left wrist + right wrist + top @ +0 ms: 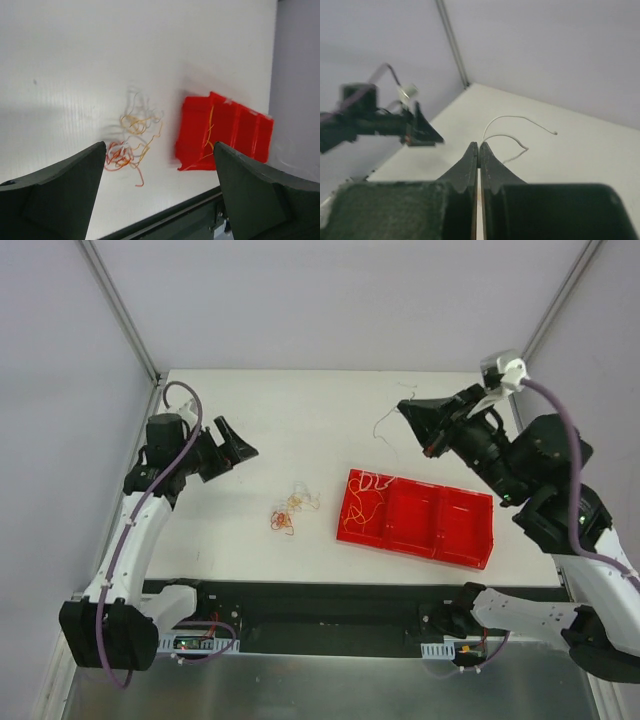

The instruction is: Untangle the cables

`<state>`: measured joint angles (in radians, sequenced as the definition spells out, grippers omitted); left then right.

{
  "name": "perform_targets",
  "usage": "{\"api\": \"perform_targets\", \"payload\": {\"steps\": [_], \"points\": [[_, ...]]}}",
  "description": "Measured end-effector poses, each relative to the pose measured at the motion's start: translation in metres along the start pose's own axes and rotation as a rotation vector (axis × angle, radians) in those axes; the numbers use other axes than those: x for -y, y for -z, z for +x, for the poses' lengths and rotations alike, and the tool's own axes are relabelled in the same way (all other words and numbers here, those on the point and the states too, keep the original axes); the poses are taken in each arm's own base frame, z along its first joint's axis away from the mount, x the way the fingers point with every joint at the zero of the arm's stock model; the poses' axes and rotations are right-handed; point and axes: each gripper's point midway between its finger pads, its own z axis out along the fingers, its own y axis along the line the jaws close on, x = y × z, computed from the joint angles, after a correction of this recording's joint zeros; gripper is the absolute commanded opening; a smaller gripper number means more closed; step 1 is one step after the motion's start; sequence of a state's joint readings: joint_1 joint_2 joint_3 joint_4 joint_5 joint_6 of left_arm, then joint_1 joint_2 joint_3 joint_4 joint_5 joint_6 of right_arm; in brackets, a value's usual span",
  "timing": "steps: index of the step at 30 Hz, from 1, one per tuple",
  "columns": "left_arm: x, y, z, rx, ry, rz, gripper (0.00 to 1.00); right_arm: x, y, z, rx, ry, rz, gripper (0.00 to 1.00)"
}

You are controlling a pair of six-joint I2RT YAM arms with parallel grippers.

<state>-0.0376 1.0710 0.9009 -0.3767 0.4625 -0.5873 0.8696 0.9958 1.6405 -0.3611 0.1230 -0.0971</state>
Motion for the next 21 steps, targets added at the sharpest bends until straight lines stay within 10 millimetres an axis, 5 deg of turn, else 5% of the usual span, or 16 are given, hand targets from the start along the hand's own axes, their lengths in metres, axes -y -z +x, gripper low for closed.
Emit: {"api": "perform_targets", "payload": {"steps": [5,10,15,21], "points": [[0.055,0.027,-0.049,0.116,-0.115,0.111,0.88,0.048,0.015,0.072,-0.138,0.024,0.191,0.01],[0.085,0.011,-0.081,0.086,-0.147,0.176,0.87,0.065,0.027,0.085,-0.156,0.016,0.261,0.01],[0.091,-0.015,-0.074,0.010,-0.164,0.188,0.86,0.075,0.036,0.091,-0.161,0.012,0.305,0.01],[0.070,-0.047,-0.054,-0.111,-0.130,0.172,0.83,0.089,0.047,0.101,-0.178,0.017,0.370,0.01]]}}
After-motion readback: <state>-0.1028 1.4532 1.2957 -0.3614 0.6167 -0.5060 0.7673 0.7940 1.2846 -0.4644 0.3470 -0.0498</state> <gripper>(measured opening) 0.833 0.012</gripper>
